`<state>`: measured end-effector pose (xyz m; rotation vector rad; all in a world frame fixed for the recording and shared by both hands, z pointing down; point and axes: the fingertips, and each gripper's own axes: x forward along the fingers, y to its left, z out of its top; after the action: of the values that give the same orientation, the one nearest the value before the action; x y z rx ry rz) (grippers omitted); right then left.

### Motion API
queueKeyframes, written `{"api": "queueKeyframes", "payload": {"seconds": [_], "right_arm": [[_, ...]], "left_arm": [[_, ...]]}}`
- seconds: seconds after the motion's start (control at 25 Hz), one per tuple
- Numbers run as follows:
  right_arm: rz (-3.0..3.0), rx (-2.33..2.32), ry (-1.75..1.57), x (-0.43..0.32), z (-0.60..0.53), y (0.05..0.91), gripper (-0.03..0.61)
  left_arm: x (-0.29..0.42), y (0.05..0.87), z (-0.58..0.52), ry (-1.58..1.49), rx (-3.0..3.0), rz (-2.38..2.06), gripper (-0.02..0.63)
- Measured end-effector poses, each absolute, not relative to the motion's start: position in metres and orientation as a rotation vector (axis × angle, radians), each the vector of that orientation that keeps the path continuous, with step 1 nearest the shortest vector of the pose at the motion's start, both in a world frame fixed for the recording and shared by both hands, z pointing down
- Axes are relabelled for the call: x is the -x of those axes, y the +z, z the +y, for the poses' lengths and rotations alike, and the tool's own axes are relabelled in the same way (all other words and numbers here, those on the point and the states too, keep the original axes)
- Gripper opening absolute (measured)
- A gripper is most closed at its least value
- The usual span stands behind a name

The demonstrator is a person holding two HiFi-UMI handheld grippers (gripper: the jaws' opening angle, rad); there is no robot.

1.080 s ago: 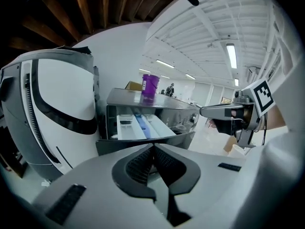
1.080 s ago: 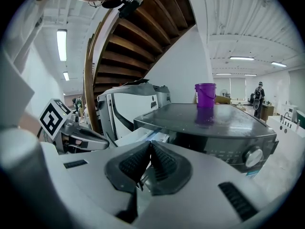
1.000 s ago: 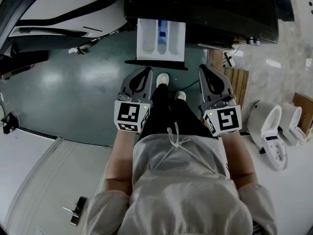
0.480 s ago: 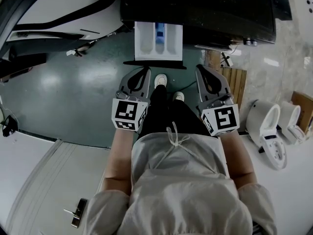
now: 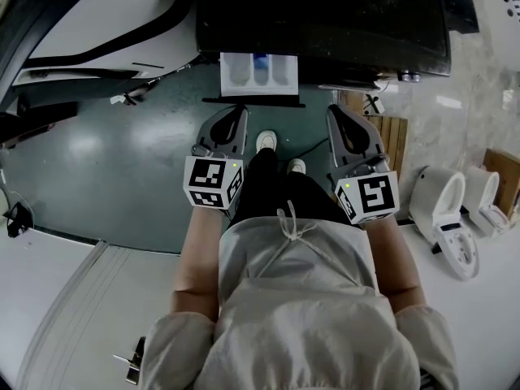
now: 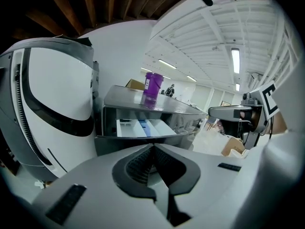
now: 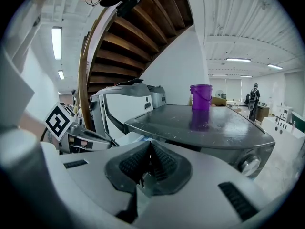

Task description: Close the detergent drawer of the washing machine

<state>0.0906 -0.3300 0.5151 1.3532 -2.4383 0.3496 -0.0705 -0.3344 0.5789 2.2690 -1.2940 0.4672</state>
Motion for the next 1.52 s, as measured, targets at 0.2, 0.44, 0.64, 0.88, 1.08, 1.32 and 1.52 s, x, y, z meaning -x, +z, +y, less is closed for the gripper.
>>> {"api": "queueKeyframes", "payload": {"seconds": [0.2,0.44,0.64,0.88,1.08,1.32,1.52], "right_arm": [[-2.448,-1.36,0.344,-0.087,-0.343,0.513,0.005],[-2.442,-1.354,0.316,-0.078,-0.356,0.512,0.006],[-2.431,-1.381,0.311,-0.076,-0.368,0.512,0.006],[-2.413,-1.43,0.338,-0.075,-0.382,0.514,0.006],[-2.402,-1.441,0.34,-0.073,-0.39,0.517,0.006],[-2.381,-1.446,0.337,-0.074,-0.4,0.52,0.006],[-2.375,-1.434,0.319,-0.074,-0.408,0.521,0.006]], "left_arm": [[0.069,0.579,-0.353,0.476,-2.286,-1.264,0.02],[0.069,0.579,-0.369,0.486,-2.304,-1.244,0.02],[0.069,0.58,-0.386,0.492,-2.318,-1.239,0.02],[0.068,0.579,-0.406,0.494,-2.344,-1.219,0.02],[0.067,0.581,-0.418,0.48,-2.349,-1.21,0.02],[0.067,0.584,-0.425,0.475,-2.339,-1.207,0.02],[0.068,0.583,-0.426,0.43,-2.329,-1.236,0.018]]}}
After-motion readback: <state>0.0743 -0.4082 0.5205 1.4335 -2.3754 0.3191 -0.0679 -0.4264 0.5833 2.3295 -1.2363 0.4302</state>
